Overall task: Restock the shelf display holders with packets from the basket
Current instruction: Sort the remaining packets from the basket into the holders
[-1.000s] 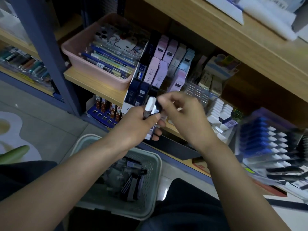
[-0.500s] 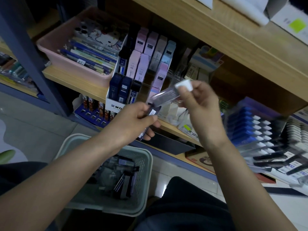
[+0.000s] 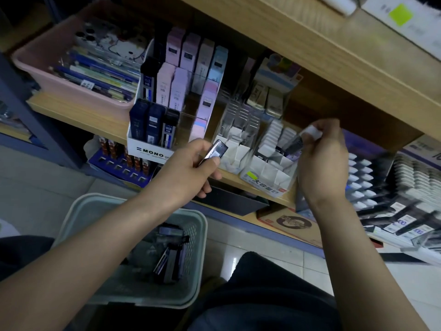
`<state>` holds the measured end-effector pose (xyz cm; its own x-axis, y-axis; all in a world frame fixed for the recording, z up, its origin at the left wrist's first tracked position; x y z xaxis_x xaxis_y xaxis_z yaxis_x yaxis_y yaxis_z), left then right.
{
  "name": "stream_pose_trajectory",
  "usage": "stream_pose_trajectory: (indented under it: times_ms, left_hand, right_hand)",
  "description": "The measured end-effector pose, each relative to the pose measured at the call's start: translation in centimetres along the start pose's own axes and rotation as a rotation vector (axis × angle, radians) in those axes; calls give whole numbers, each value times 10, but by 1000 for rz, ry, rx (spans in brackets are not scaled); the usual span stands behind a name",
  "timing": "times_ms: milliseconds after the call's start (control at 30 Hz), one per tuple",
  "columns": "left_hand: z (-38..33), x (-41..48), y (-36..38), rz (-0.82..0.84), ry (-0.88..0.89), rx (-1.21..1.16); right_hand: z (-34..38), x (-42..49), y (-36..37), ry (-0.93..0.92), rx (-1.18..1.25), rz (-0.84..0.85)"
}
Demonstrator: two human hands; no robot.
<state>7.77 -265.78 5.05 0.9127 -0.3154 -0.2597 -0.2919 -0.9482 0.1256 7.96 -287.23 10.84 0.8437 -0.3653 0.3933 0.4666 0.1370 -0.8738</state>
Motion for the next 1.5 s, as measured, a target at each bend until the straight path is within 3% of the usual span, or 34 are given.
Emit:
stream_pose_trajectory:
  times_ms: [267, 533, 667, 767, 867, 1133, 1300, 1500]
  left_hand:
    - [5, 3, 10, -7, -81, -94]
    - [2, 0, 15, 49, -37, -97]
    - [4, 1, 14, 62, 30, 23]
    - [4, -1, 14, 101, 96, 156]
    - [3, -3, 8, 63, 138, 216]
    - [-9, -8, -20, -174, 186, -23]
    - [-18, -17, -27, -127, 302, 123]
    - [-18, -22, -45, -147, 343, 224]
  right_hand:
    - [-18, -1, 36, -11, 13, 265]
    - [-8, -1, 27, -45, -161, 197]
    - [12, -7, 16, -90, 49, 200]
    - [35, -22, 18, -72, 323, 461]
    - [52, -40, 26, -190, 377, 716]
    - [69, -56, 39, -139, 606, 963]
    - [92, -61, 37, -312, 542, 909]
    - [111, -58, 30, -286, 621, 818]
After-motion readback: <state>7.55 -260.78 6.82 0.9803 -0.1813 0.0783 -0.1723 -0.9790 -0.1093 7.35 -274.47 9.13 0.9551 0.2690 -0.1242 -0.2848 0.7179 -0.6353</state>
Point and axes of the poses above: each hand's wrist, its own x-axis towards the middle knuckle, its own y-axis out of the palm, z = x × y, the point moved 5 cm from there along x, towards the middle knuckle, and after that the axes turned 9 degrees about -x, right-handed, at the moved point
